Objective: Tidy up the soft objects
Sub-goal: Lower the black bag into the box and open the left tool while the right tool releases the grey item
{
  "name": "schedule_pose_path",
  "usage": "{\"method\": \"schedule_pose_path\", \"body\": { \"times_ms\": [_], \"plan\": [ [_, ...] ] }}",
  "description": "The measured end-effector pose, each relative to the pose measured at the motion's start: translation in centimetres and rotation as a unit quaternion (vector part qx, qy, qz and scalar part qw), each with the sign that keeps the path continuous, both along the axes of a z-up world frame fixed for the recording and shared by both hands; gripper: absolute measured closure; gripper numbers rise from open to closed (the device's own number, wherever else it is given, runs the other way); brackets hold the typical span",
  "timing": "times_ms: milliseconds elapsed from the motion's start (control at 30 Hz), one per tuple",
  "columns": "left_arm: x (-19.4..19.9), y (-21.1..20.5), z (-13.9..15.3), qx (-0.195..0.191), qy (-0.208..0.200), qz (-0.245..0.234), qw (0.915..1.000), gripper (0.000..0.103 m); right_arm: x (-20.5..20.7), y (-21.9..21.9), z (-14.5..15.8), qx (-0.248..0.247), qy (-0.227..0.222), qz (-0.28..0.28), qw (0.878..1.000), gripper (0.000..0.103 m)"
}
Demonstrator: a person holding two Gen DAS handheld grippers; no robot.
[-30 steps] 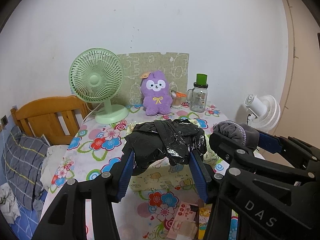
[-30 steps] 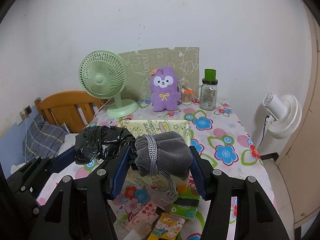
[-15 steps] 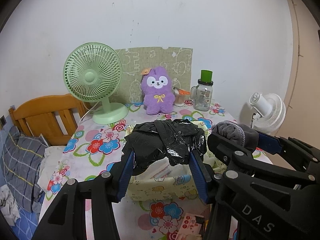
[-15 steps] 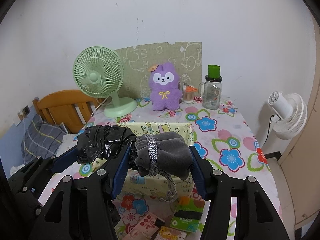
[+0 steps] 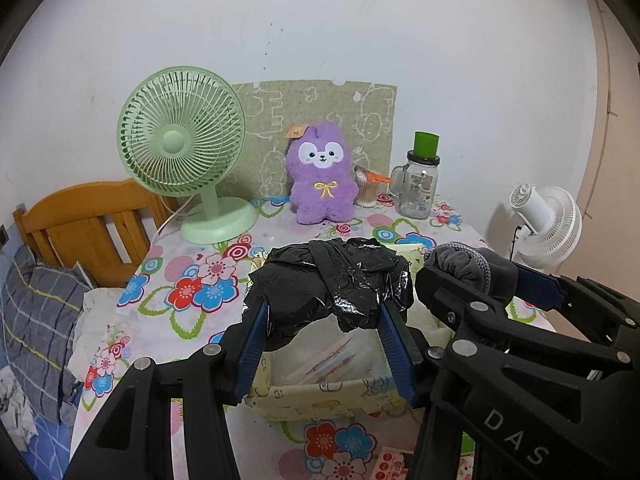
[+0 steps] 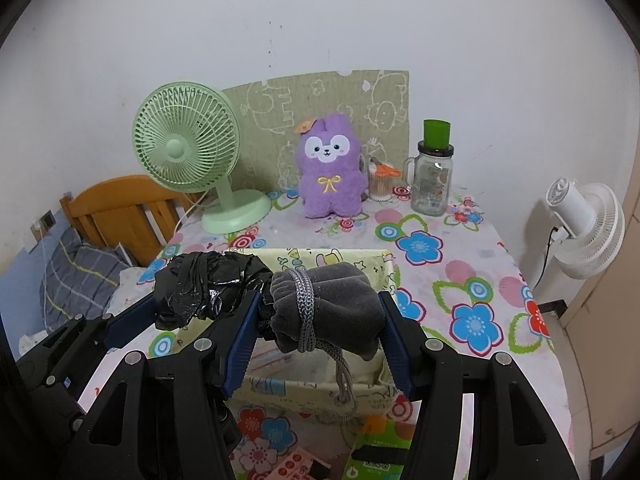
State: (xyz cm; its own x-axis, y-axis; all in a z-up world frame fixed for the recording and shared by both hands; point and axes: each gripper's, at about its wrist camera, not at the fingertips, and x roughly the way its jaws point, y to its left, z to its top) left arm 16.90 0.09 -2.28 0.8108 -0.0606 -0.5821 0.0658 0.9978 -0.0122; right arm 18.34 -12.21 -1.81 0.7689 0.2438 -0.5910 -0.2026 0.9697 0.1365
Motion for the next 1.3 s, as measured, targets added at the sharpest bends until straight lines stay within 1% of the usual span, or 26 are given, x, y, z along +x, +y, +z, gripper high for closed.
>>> {"method": "schedule_pose_path", "body": {
  "times_ms": [200,433,567,733,800,833,867,967,1100,1167,1300],
  "plan": [
    [1.5,0.4,-0.8,-0.015,0.017,0.000,0.9997,0.046,1.5,0.3,-0.6,-0.002,0.009,0.002,1.000,0.043],
    [3.0,0.6,-1.8,-0.019,0.031,0.003,0.9993,0.046,3.1,0.6,-1.7,-0.002,0.022,0.003,1.000,0.042],
    [3.8,0.8,-2.3,-0.019,0.041,0.012,0.9989,0.042,3.9,0.8,-2.3,-0.001,0.029,0.006,1.000,0.043],
    [4.6,1.1,-3.0,-0.020,0.052,0.015,0.9984,0.040,4.8,1.1,-3.0,-0.002,0.037,0.012,0.999,0.042],
    [4.9,1.1,-3.3,-0.020,0.057,0.016,0.9980,0.033,5.2,1.2,-3.3,-0.002,0.040,0.013,0.999,0.043],
    [4.9,1.2,-3.4,-0.021,0.058,0.015,0.9980,0.026,5.4,1.3,-3.4,-0.002,0.042,0.012,0.999,0.043],
    [5.0,1.2,-3.5,-0.021,0.059,0.015,0.9979,0.022,5.5,1.3,-3.5,-0.003,0.043,0.012,0.999,0.043],
    [5.3,1.4,-3.8,-0.022,0.065,0.018,0.9975,0.014,5.9,1.6,-3.8,-0.003,0.046,0.015,0.999,0.043],
    [5.7,1.6,-4.2,-0.020,0.075,0.023,0.9967,0.013,6.6,2.2,-4.4,-0.004,0.054,0.026,0.998,0.043],
    [5.7,1.6,-4.3,-0.018,0.075,0.024,0.9967,0.010,6.9,2.4,-4.7,0.000,0.057,0.031,0.998,0.043],
    [5.9,1.6,-4.5,-0.014,0.079,0.026,0.9964,0.010,7.3,2.7,-5.0,0.002,0.061,0.037,0.997,0.043]
  ]
}}
